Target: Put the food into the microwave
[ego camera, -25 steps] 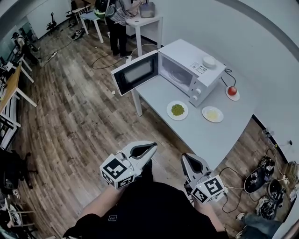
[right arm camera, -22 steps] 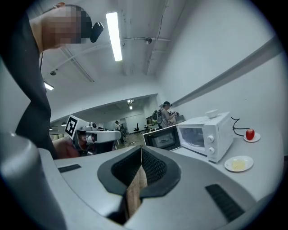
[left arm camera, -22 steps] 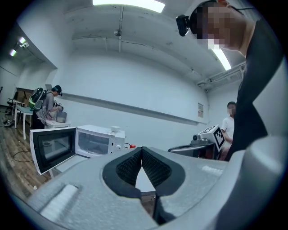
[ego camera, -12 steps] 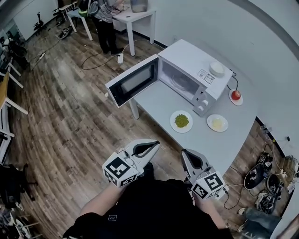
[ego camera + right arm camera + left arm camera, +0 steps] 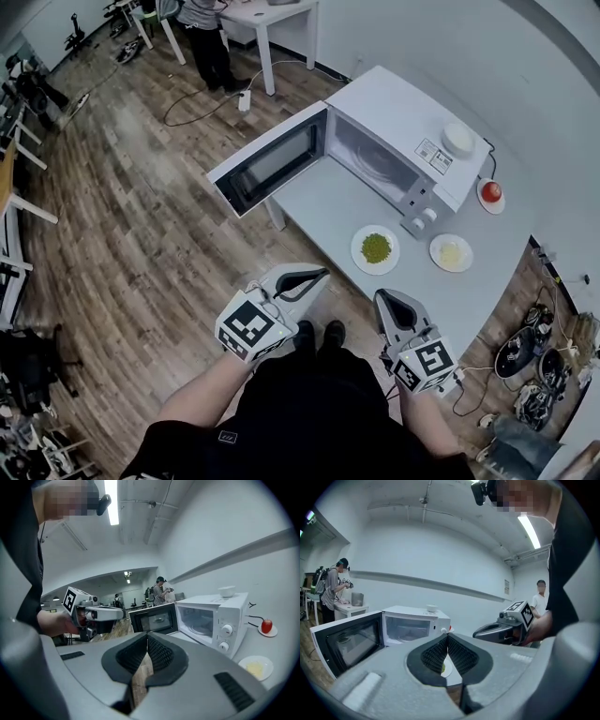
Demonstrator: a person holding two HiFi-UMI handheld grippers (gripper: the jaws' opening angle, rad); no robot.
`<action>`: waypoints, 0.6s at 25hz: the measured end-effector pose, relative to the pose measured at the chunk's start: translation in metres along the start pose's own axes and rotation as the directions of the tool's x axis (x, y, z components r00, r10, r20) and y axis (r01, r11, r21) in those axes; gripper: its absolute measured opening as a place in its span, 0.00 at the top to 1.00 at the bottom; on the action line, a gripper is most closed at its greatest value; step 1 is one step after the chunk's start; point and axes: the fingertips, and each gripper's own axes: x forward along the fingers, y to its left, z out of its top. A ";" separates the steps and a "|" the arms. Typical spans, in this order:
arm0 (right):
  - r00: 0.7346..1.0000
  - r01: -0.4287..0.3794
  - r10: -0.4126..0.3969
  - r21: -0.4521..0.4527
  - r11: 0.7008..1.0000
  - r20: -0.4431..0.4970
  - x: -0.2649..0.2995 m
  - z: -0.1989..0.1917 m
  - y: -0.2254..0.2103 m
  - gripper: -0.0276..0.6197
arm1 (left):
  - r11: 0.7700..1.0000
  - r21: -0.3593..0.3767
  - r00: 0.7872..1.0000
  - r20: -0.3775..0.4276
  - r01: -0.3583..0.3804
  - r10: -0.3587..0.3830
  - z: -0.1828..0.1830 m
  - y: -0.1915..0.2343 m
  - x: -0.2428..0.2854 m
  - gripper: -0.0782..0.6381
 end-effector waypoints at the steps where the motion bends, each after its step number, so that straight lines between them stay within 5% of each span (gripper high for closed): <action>1: 1.000 0.000 0.000 -0.011 1.000 -0.006 0.003 0.000 -0.005 0.93 | 1.000 0.004 1.000 -0.005 0.001 -0.001 -0.001 0.002 0.005 0.88; 15: 0.994 -0.004 -0.002 -0.057 0.998 -0.110 0.038 -0.060 -0.077 0.93 | 0.991 0.131 0.981 -0.194 0.016 0.010 -0.065 0.040 0.094 0.88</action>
